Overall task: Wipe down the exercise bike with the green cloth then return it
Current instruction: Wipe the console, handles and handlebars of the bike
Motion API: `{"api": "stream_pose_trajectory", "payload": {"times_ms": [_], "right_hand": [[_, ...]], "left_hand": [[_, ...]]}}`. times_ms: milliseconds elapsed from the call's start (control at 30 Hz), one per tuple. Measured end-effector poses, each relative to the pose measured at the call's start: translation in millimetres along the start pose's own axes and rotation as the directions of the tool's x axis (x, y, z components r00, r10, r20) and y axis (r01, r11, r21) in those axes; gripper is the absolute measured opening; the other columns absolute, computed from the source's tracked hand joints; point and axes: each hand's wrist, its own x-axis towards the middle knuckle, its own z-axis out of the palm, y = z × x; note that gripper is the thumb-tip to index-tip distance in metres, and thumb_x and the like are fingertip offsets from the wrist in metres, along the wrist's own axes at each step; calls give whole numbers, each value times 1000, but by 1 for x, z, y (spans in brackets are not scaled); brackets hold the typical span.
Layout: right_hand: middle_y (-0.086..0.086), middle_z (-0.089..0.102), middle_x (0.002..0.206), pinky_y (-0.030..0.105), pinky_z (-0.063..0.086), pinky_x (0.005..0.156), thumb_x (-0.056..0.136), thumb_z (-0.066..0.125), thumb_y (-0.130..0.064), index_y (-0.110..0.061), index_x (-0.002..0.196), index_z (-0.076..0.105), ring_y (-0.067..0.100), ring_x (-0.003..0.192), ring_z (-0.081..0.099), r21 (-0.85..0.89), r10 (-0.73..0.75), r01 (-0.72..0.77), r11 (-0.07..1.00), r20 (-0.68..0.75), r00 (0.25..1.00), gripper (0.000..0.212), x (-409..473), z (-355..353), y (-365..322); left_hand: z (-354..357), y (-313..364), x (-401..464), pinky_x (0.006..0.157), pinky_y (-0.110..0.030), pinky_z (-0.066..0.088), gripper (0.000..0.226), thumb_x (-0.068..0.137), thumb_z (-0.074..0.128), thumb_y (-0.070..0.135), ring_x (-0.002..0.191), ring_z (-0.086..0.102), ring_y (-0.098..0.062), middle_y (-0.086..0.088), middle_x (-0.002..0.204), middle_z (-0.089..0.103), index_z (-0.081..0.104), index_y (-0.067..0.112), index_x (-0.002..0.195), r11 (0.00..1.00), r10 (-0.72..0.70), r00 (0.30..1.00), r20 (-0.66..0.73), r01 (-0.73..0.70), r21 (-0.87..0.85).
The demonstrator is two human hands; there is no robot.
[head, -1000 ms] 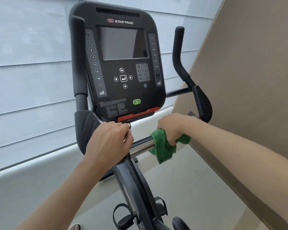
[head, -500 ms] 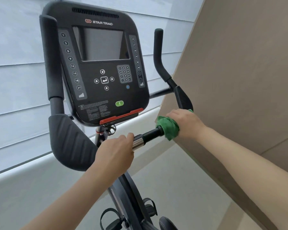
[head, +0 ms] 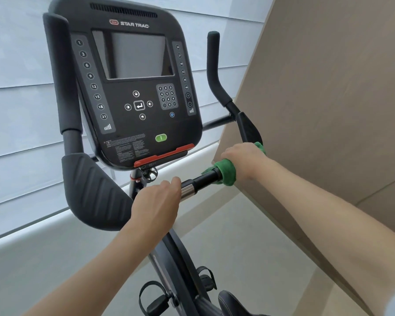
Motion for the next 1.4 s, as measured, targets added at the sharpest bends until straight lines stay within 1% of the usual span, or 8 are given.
{"api": "stream_pose_trajectory", "payload": {"times_ms": [467,600,767,900,1033,1133,1233,1400], "right_hand": [[-4,60,69,29,33,61,66,78,-39,-22,75,63,22,61,55,26,-98,131,991,-524,846,24,-13,10,-101],[-12,52,70,31,45,64,76,69,-35,-24,77,54,16,68,56,36,-155,161,986,-149,977,19,-7,-21,-97],[-5,62,67,32,53,59,67,69,-24,-26,70,58,18,66,62,85,-213,202,976,160,964,12,6,-51,-96],[-10,55,66,30,43,60,69,72,-31,-24,69,54,16,64,55,79,-95,104,991,-105,990,19,-7,-29,-97],[1,65,85,39,47,78,76,79,-29,-20,89,63,25,81,59,254,322,-209,944,-583,746,23,-22,24,-137],[2,68,105,45,48,93,77,85,-25,-20,106,65,26,102,61,357,507,-364,860,-515,691,36,-25,25,-162],[4,69,114,46,50,92,72,91,-32,-20,114,66,28,110,62,336,527,-413,846,-413,743,50,-32,14,-165],[3,63,131,49,50,94,84,84,-32,-22,128,60,27,125,56,245,504,-447,860,-277,818,52,-42,-15,-177]], "left_hand": [[-3,-3,-1,45,-21,0,44,57,90,14,35,22,-20,4,53,31,50,17,76,999,14,999,-32,-13,36],[-2,-3,-1,45,-22,-1,49,53,91,12,35,21,-20,4,50,33,47,17,72,999,16,999,-44,-14,38],[0,-1,2,46,-20,-2,61,48,92,8,35,18,-20,4,51,27,36,18,71,999,23,997,-75,-21,24],[1,-2,0,47,-20,-1,56,52,92,10,36,20,-19,4,53,28,40,18,72,999,36,998,-48,-35,37],[-2,-1,-1,45,-22,-3,37,58,87,14,37,26,-18,5,55,32,56,18,77,996,50,996,-67,-45,75],[-10,-1,-5,45,-30,24,19,88,67,17,60,61,-17,3,78,53,52,19,99,996,78,996,-47,-76,48],[-17,-3,-13,59,-30,34,12,98,51,16,77,58,-17,2,100,59,48,17,110,995,101,993,-61,-100,20],[-27,-33,-32,80,-35,42,50,96,52,24,86,60,-22,2,110,64,39,17,143,972,233,972,-25,-234,-28]]}}
